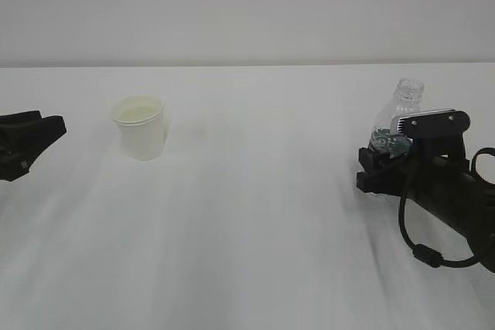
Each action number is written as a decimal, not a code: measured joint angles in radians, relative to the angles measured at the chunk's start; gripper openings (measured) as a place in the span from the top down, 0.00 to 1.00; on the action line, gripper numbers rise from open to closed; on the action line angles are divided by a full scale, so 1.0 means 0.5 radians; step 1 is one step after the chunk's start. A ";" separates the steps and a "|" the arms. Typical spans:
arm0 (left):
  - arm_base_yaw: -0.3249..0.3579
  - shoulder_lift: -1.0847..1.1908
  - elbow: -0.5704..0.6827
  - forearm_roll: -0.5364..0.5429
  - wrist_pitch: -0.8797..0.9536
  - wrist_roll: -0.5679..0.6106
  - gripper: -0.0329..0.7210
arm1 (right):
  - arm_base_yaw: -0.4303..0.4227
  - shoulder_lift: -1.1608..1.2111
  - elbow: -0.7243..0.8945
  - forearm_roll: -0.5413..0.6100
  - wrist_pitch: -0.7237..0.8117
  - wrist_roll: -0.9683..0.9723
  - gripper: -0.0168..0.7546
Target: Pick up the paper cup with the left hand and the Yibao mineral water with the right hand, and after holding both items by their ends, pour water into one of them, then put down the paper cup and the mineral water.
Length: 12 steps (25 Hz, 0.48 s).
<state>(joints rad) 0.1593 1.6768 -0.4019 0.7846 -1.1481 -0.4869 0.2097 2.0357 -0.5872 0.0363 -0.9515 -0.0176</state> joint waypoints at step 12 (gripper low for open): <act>0.000 0.000 0.000 0.000 0.000 0.000 0.50 | 0.000 0.005 0.000 -0.097 -0.022 0.014 0.24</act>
<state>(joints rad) 0.1593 1.6768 -0.4019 0.7846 -1.1481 -0.4869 0.2097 2.0379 -0.5872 -0.0122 -0.9625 -0.0109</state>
